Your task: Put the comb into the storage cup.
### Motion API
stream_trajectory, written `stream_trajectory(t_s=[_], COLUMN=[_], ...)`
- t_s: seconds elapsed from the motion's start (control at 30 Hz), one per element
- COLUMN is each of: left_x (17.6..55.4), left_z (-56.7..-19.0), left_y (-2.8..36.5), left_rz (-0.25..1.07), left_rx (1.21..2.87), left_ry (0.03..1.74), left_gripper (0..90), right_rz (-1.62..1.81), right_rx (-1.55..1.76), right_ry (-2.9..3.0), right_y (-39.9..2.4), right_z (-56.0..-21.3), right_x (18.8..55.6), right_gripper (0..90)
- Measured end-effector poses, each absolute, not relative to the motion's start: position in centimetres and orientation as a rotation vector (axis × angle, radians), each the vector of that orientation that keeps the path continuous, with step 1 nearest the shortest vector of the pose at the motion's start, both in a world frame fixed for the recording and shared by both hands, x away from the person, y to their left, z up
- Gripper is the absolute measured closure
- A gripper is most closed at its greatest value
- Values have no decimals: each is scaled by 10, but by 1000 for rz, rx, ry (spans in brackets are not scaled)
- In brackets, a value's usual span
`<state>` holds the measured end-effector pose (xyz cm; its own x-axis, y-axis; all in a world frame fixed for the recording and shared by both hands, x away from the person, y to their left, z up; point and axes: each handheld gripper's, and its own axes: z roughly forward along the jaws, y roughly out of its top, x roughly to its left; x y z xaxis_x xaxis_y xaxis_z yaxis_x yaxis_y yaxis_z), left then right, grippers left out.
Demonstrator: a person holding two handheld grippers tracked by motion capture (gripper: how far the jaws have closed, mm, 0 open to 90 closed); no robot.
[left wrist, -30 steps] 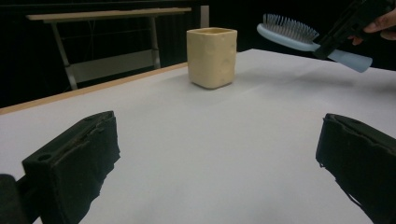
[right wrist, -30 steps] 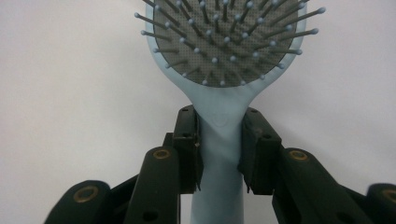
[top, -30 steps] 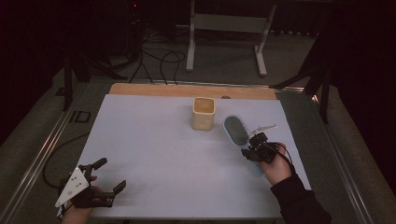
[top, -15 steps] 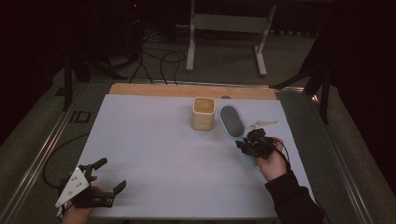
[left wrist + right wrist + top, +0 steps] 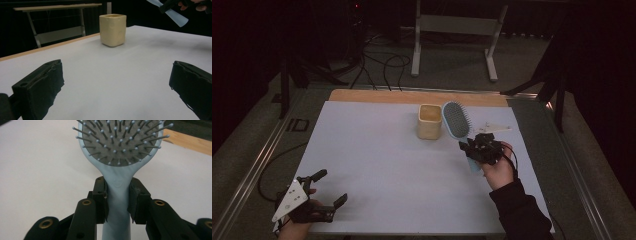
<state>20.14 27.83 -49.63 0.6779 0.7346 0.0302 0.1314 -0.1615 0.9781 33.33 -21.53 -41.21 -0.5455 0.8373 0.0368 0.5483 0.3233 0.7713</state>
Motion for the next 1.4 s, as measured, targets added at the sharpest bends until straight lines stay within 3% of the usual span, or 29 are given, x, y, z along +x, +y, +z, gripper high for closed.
stream_trajectory(t_s=[1.4], left_x=[202], left_z=[-497], left_y=[279], left_rz=[609], left_rx=[1673], left_ry=[711], left_gripper=[0], right_rz=[1386], right_rx=[1159], right_ry=[1941], right_y=[-184], right_z=[-383], right_x=[367], right_gripper=[707])
